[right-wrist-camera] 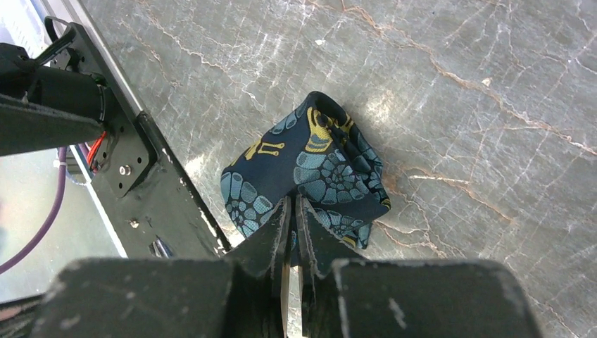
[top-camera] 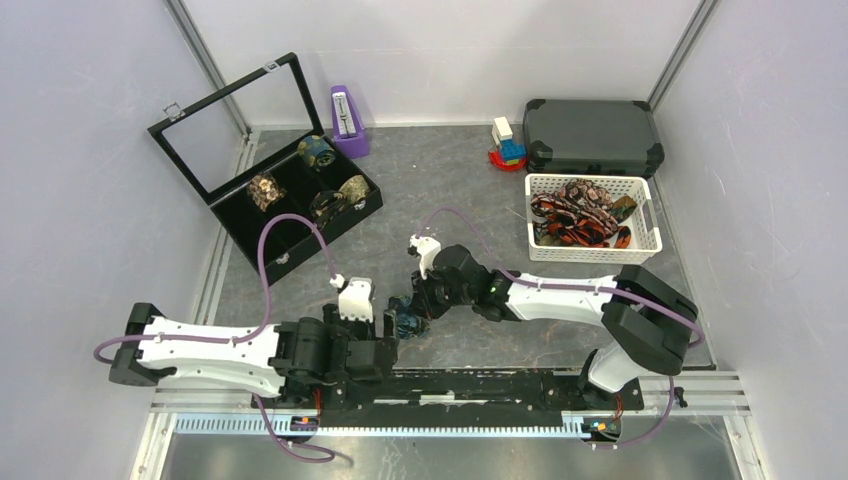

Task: Roll the ties
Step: Pick up the tie at the center of the board.

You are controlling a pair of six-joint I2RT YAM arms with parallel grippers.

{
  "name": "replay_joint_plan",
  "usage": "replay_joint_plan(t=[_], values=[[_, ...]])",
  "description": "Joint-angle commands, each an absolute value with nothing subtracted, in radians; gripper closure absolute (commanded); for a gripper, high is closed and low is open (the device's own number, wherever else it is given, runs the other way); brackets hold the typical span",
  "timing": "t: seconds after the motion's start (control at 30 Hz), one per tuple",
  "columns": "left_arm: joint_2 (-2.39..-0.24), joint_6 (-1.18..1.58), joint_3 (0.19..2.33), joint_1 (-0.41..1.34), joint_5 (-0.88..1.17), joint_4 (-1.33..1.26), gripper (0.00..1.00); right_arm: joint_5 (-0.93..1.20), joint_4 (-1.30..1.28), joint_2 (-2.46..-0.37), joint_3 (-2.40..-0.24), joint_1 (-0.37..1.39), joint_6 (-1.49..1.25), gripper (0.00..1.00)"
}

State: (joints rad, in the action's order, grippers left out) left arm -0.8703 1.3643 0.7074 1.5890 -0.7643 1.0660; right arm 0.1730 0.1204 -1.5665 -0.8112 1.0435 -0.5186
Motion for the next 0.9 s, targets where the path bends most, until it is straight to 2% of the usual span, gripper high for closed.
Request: replay_joint_plan(t=[0.0,0.2,0.5,0.87], values=[[-0.824,1.237,0.674,1.51,-0.769,0.95,0.01,0.151,0.123,-1.542,-0.765,1.037,-0.5,0.89],[-0.807,1.076,0.611,1.302,-0.583,0.754,0.0,0.158,0.15,-1.535,-0.726,1.035,-0.51,0.9],[-0.75,0.975,0.486,1.153,-0.418,0.484,0.0,0.166,0.178,-1.545,-0.689,1.035,-0.515,0.91],[-0.686,0.931,0.364,0.958,-0.224,0.338,0.0,0.178,0.206,-1.552,-0.657,1.034,-0.524,0.92]])
